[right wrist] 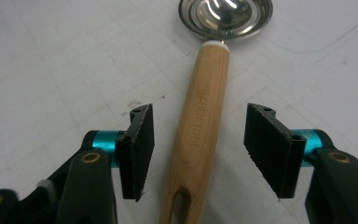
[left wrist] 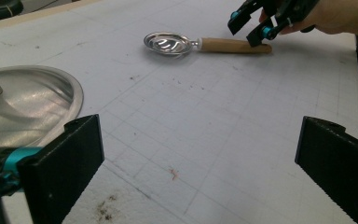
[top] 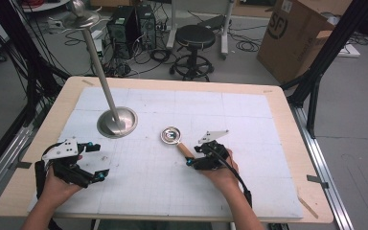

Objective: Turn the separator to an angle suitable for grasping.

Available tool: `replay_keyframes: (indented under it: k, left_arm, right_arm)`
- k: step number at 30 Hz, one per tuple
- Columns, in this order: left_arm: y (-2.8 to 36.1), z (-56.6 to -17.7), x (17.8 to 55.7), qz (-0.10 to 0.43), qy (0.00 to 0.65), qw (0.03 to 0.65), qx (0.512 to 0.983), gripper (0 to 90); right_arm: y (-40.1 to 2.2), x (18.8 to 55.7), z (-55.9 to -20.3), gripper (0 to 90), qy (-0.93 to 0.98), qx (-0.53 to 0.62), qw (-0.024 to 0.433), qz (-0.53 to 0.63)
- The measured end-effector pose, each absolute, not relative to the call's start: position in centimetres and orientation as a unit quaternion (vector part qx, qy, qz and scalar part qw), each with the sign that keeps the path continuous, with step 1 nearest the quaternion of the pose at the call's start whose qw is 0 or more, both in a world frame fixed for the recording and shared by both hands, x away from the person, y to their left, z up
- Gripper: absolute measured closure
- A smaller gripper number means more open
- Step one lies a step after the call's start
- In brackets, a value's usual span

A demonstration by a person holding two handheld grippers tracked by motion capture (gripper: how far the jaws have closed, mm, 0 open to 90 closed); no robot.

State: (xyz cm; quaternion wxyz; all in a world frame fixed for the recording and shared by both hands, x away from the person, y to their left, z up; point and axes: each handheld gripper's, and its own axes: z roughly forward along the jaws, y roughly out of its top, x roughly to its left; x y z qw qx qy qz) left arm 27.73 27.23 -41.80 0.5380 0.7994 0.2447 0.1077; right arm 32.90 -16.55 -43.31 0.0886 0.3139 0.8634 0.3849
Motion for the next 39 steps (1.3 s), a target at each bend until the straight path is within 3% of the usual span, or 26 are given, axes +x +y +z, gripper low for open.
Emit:
replay_keyframes:
  k: [6, 14, 39]
  left_arm:
    - [27.12, -41.84, 27.77, 0.107, 0.244, 0.537, 0.801, 1.7]
    - [27.17, -41.85, 27.77, 0.107, 0.243, 0.537, 0.801, 1.7]
    - [26.98, -41.88, 27.69, 0.105, 0.241, 0.536, 0.802, 1.7]
  right_arm:
    - [-15.86, 32.82, -43.79, 55.9, 0.876, 0.311, 0.106, 0.354]
    - [-16.07, 32.82, -43.82, 61.9, 0.878, 0.313, 0.114, 0.343]
    - [-15.83, 32.82, -43.90, 60.0, 0.885, 0.304, 0.133, 0.326]
